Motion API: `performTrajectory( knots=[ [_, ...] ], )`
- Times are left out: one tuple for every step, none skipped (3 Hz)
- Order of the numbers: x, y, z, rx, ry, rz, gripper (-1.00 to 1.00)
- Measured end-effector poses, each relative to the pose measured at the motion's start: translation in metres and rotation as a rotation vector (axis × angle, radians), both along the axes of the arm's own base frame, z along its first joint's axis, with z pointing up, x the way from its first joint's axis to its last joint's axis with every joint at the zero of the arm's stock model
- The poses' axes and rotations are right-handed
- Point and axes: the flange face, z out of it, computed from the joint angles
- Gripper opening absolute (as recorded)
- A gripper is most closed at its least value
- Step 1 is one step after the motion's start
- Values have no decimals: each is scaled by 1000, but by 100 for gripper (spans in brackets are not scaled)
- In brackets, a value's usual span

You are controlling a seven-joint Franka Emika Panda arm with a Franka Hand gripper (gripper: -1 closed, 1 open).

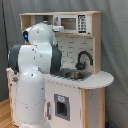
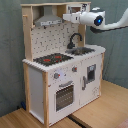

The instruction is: Play with the kitchen

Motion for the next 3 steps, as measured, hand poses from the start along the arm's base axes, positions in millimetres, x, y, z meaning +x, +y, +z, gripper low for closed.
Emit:
performTrajectory(
  knots=[
    [1, -1, 0, -1, 0, -4, -100],
    [-1, -7, 4, -30, 1, -26, -100],
    [-12, 3, 9, -28, -6, -22, -100]
  ],
)
